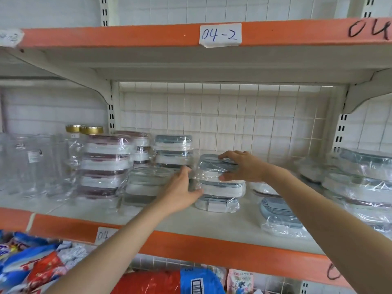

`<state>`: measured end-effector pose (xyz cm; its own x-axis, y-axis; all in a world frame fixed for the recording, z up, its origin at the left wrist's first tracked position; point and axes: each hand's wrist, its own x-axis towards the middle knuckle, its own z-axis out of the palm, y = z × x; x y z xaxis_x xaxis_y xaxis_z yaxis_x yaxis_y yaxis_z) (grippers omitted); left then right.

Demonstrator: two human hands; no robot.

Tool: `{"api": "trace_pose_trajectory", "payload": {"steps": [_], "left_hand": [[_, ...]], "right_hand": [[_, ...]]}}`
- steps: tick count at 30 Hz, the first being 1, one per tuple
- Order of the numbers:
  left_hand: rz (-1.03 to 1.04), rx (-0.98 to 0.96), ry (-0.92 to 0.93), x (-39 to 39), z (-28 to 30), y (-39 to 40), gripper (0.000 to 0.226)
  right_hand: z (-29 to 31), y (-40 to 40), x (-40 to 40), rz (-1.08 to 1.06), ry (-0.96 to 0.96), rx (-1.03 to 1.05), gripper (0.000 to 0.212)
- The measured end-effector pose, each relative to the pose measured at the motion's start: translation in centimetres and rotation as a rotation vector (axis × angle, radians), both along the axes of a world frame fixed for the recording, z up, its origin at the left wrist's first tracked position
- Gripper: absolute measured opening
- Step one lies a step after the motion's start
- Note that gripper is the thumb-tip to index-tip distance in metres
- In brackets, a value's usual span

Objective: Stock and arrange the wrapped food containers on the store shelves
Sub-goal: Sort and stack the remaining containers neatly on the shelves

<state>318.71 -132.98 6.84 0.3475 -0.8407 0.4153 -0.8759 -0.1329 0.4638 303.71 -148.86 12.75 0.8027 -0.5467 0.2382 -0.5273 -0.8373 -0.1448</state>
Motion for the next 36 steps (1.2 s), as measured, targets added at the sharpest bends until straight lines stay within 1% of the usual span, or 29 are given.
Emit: {"api": "trace_pose_trajectory", "payload": {"steps": [2, 3, 5, 7, 10, 12, 14, 16, 18, 20, 21, 23, 25, 27, 29, 30, 31, 33, 35, 36], "left_hand": [[-0.011, 0.089, 0.064, -1.5, -1.4, -1.8, 0.071], [-0.030, 0.095, 0.134, -2.1, -1.9, -2.6, 0.072], [-0.077, 0.079, 0.312, -2.8, -2.4, -4.0, 0.070], [-0.081, 0.065, 0.409, -3.0, -2.6, -4.8, 0.066], [-0.050, 0.035, 0.405, -2.4, -2.2, -5.3, 0.066], [-0.023, -0.017, 0.391, -2.0, -1.6, -5.2, 0.075], [0.000, -0.141, 0.324, -1.7, -0.8, -4.8, 0.074], [-0.009, -0.238, 0.199, -1.5, -0.1, -4.3, 0.066], [-0.034, -0.246, 0.029, -1.2, 0.7, -3.9, 0.056], [-0.066, -0.216, -0.117, -0.6, 1.3, -3.4, 0.044], [-0.074, -0.196, -0.178, -0.3, 1.4, -3.0, 0.039], [-0.068, -0.149, -0.271, 0.8, 1.6, -2.0, 0.037], [0.025, -0.049, -0.373, 2.3, 1.6, -0.8, 0.044], [0.210, 0.158, -0.481, 3.8, 1.4, 0.4, 0.064], [0.319, 0.384, -0.460, 4.6, 0.9, 1.3, 0.087], [0.330, 0.442, -0.455, 4.8, 0.7, 1.4, 0.096], [0.324, 0.464, -0.478, 4.9, 0.5, 1.6, 0.103], [0.285, 0.454, -0.536, 5.2, 0.8, 1.8, 0.112], [0.231, 0.468, -0.551, 5.9, 0.9, 2.3, 0.124], [0.212, 0.487, -0.540, 6.5, 1.0, 2.7, 0.130]], "right_hand": [[-0.2, -0.2, -0.4, -0.019, 0.018, -0.023, 0.069], [-0.4, -0.4, -0.7, -0.038, 0.027, -0.044, 0.069], [-0.5, -1.0, -1.5, -0.075, 0.034, -0.075, 0.069], [-0.6, -1.5, -2.2, -0.079, 0.059, -0.094, 0.073], [-0.9, -1.8, -2.3, -0.069, 0.092, -0.114, 0.092], [-1.2, -1.8, -2.0, -0.072, 0.084, -0.143, 0.107], [-1.8, -1.8, -1.7, -0.074, 0.070, -0.217, 0.113], [-2.4, -1.9, -1.2, -0.092, 0.058, -0.334, 0.111], [-2.9, -2.3, -0.3, -0.119, 0.067, -0.423, 0.106], [-3.2, -3.0, 0.6, -0.151, 0.087, -0.458, 0.104], [-3.2, -3.4, 1.1, -0.164, 0.092, -0.451, 0.103], [-3.2, -4.4, 2.0, -0.176, 0.085, -0.401, 0.102], [-3.2, -5.1, 2.7, -0.172, 0.066, -0.346, 0.101], [-3.1, -5.6, 3.1, -0.156, 0.031, -0.298, 0.101], [-2.8, -5.5, 2.9, -0.123, 0.011, -0.239, 0.110], [-2.6, -5.3, 2.6, -0.110, 0.003, -0.201, 0.118], [-2.3, -5.0, 2.2, -0.109, -0.017, -0.165, 0.124], [-1.7, -4.5, 0.7, -0.122, -0.075, -0.111, 0.127], [-1.3, -4.3, -1.7, -0.136, -0.106, -0.062, 0.121], [-1.1, -4.3, -2.9, -0.143, -0.092, -0.061, 0.117]]}}
